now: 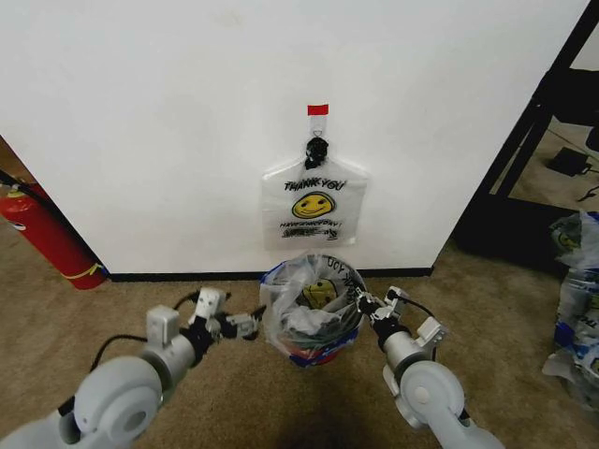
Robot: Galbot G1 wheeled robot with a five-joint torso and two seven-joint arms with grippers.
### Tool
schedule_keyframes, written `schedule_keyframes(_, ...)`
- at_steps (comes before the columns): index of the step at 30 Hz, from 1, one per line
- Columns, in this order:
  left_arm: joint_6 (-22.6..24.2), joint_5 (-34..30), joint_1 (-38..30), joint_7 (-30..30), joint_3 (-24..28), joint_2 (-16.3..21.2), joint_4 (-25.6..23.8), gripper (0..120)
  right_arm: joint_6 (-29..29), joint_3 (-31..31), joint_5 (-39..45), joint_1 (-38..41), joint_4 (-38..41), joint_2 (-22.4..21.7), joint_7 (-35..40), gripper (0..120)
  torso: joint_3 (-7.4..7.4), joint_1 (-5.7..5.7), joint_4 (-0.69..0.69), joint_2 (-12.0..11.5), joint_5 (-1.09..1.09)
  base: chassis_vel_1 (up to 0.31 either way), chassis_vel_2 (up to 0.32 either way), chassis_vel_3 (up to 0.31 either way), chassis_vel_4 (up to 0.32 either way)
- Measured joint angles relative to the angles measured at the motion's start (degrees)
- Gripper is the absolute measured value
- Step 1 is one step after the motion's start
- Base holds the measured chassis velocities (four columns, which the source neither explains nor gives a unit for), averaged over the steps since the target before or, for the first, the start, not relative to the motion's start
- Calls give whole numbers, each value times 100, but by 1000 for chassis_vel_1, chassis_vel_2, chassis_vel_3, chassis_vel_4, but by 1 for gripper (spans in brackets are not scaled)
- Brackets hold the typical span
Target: Pick up the garbage bag from the wall and place it over the trash bin.
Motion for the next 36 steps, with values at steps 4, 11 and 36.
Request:
schedule_keyframes(4, 598, -649, -714, -244, 238, 315, -502, 68, 14, -198, -188, 155, -115, 24, -17, 2, 0, 0, 2, 0, 4, 0, 0, 0, 0)
schedule_keyframes(11, 1207, -1224, -2130, -588, 1576, 512, -486, 43, 19, -340, -321, 243, -194, -3, -51, 2, 0, 0, 1, 0, -3, 0, 0, 0, 0)
schedule_keyframes(36, 1376, -2552, -6065, -1801, 5806, -937, 1643, 0, 21, -303, -487, 115, -114, -26, -50, 2, 1, 1, -1, 0, 1, 0, 0, 0, 0)
